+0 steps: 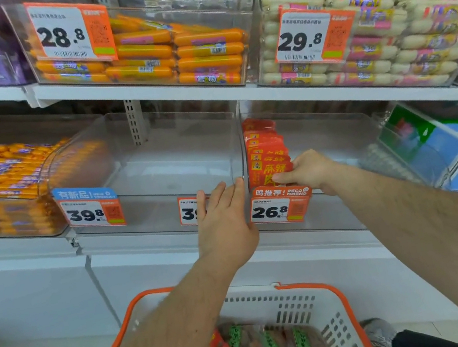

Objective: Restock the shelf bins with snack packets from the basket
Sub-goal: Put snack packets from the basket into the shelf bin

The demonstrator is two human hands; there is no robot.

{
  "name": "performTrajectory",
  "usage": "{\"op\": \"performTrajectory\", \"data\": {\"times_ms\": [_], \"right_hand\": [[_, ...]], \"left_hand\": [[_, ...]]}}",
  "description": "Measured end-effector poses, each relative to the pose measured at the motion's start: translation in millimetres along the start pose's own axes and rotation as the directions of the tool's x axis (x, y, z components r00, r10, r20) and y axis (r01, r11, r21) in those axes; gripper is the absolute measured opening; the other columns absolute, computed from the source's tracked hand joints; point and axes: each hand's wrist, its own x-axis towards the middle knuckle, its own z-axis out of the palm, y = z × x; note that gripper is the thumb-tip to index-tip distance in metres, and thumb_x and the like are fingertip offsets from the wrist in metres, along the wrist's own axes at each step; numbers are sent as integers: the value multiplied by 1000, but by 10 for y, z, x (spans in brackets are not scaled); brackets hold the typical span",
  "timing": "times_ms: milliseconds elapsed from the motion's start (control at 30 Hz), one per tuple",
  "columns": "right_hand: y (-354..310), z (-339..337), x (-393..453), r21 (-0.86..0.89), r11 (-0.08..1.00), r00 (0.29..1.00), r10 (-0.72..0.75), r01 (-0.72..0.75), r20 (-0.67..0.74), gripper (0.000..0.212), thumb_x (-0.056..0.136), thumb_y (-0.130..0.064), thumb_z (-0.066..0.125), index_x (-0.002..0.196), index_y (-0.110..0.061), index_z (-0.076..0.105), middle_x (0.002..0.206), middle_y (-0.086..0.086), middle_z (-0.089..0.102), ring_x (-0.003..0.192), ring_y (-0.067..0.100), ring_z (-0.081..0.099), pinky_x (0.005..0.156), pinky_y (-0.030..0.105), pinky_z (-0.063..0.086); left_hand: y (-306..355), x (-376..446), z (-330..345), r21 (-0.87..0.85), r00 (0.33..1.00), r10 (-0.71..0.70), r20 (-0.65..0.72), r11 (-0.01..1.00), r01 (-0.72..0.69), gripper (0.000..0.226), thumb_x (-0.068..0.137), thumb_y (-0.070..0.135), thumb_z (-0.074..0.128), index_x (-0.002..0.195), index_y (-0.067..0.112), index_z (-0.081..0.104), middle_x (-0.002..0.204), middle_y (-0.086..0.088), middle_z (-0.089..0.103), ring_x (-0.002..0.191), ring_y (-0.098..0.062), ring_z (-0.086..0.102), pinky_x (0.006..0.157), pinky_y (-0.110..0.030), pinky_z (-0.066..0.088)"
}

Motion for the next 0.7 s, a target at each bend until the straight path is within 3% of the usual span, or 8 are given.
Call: {"op": "performTrajectory", "data": {"times_ms": [100, 167, 233, 300, 333, 433, 567, 700], "right_hand": [[-9, -72, -19, 25, 999, 999, 33, -32, -22, 31, 77, -39, 80, 83, -11, 72, 83, 5, 75, 76, 18, 72, 80, 37, 58], [-7, -104, -76, -74, 997, 972, -22, 5, -235, 42, 79, -49, 77, 89, -9, 73, 89, 8, 73, 83, 23, 70, 82, 38, 56], [14, -31, -257, -316, 943, 794, -269, 102, -546, 40, 82, -50, 68, 94, -12, 71, 100, 5, 68, 92, 25, 65, 78, 32, 50], [77, 196, -524, -486, 815, 533, -576, 317, -619, 30, 82, -43, 62, 91, -15, 67, 98, 4, 61, 85, 25, 61, 69, 31, 44], [115, 349, -656, -514, 750, 472, -661, 416, -583, 27, 80, -40, 59, 87, -15, 65, 92, 5, 60, 79, 25, 60, 66, 31, 44], [411, 827, -888, -451, 680, 608, -728, 579, -318, 21, 79, -32, 55, 77, -13, 65, 77, 3, 62, 71, 25, 60, 62, 35, 51], [849, 1367, -1060, -364, 814, 889, -446, 452, 104, 12, 87, -21, 60, 78, -15, 66, 73, -7, 56, 72, 18, 56, 69, 34, 50], [1124, 1872, -1211, -363, 914, 925, -34, 182, 379, 23, 87, -27, 62, 82, -7, 71, 72, 6, 66, 70, 18, 60, 62, 32, 48]], "left_hand": [[-21, 10, -8, -5, 1000, 10, 23, 1000, -10, 80, 92, 34, 55, 156, 18, 9, 159, 5, 25, 150, -15, 7, 120, -43, -10], [-42, 33, -42, -8, 999, 29, 42, 1000, -29, 80, 93, 34, 54, 156, 18, 8, 161, 5, 20, 151, -15, 3, 120, -42, -11], [-60, 44, -93, -39, 994, 64, 85, 997, -61, 80, 93, 31, 54, 156, 17, 8, 163, 4, 15, 151, -16, -1, 119, -42, -12], [-117, -14, -115, -115, 992, 109, 60, 988, -102, 78, 92, 26, 54, 156, 14, 11, 163, 1, 14, 151, -17, 0, 119, -40, -10], [-157, -86, -103, -151, 990, 138, 16, 979, -134, 76, 90, 23, 55, 155, 12, 17, 162, -1, 18, 151, -19, 4, 120, -39, -8], [-264, -485, 15, -253, 986, 166, 5, 954, -160, 71, 81, 22, 53, 149, 10, 36, 157, -5, 33, 148, -21, 23, 121, -39, 3], [-407, -1086, 251, -302, 897, 6, 443, 942, 143, 49, 90, 18, 58, 139, 19, 51, 145, 0, 49, 133, -19, 45, 106, -25, 32], [-563, -1531, 438, -294, 772, -33, 634, 914, 280, 29, 90, 18, 58, 118, 16, 68, 121, -1, 66, 112, -16, 59, 88, -22, 43]]}}
